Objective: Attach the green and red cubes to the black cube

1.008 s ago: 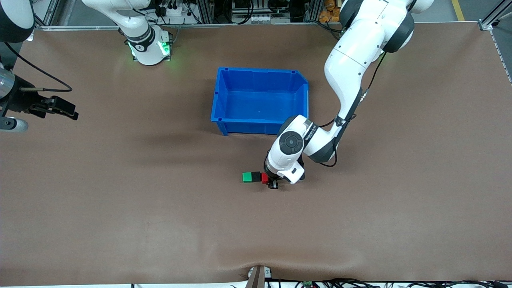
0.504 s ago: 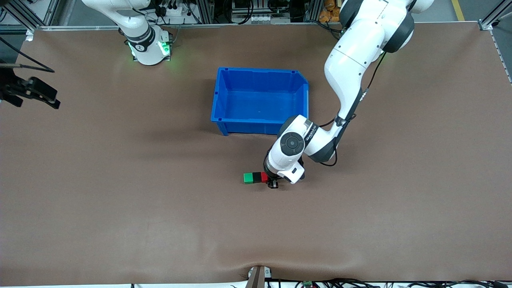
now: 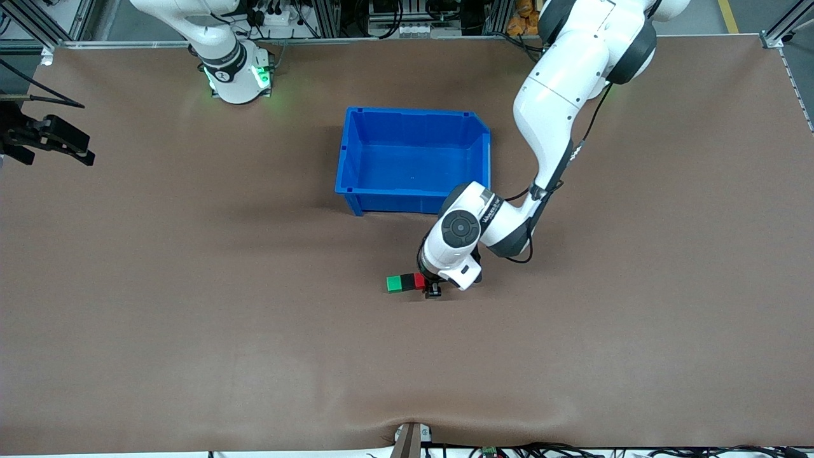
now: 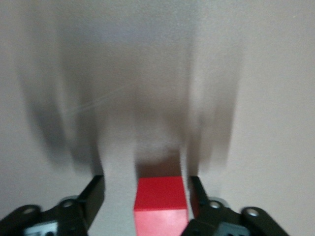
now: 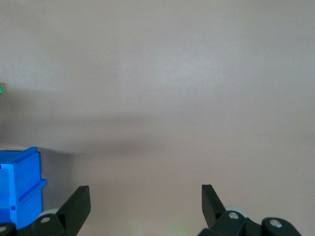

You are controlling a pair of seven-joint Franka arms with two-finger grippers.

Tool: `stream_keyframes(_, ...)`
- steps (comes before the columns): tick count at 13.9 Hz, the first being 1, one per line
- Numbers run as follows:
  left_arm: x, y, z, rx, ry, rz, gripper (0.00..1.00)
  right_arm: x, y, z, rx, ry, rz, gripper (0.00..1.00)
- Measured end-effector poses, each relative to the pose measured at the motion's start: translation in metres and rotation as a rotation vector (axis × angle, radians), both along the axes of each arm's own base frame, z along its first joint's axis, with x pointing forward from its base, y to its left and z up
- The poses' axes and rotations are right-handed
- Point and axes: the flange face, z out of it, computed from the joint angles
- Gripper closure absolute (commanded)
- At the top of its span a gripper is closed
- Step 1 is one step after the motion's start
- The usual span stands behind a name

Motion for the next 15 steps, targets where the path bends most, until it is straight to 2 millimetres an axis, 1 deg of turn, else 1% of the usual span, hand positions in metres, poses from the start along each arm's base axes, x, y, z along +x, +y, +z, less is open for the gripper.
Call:
stream_keyframes(1, 0.001, -0.001, 0.008, 0.004, 0.004, -0.013, 0.00, 0.000, -0.002, 0.000, 0.002, 0.001, 0.000, 0.00)
stream_keyframes(2, 0.004, 0.000, 0.020, 0.009, 0.004, -0.027, 0.00, 0.000, -0.004, 0.000, 0.006, 0.001, -0.003, 0.00)
stream_keyframes(4, 0.013, 0.009, 0.057, 0.020, -0.004, -0.083, 0.00, 0.000, -0.008, 0.000, 0.014, 0.002, -0.012, 0.00)
stream_keyframes(5, 0.020, 0.019, 0.077, 0.032, -0.013, -0.122, 0.00, 0.000, -0.010, 0.000, 0.016, 0.002, -0.015, 0.00)
stream_keyframes(7, 0.038, 0.051, 0.120, 0.056, -0.041, -0.241, 0.00, -0.001, -0.012, 0.000, 0.019, 0.003, -0.019, 0.00)
stream_keyframes(9, 0.053, 0.087, 0.160, 0.111, -0.071, -0.383, 0.00, -0.001, -0.012, 0.000, 0.020, 0.004, -0.019, 0.00)
stream_keyframes(12, 0.061, 0.141, 0.223, 0.212, -0.068, -0.572, 0.00, -0.001, -0.012, -0.001, 0.021, 0.005, -0.019, 0.00)
stream_keyframes(15, 0.060, 0.196, 0.293, 0.244, -0.068, -0.723, 0.00, -0.001, -0.012, -0.001, 0.021, 0.005, -0.019, 0.00)
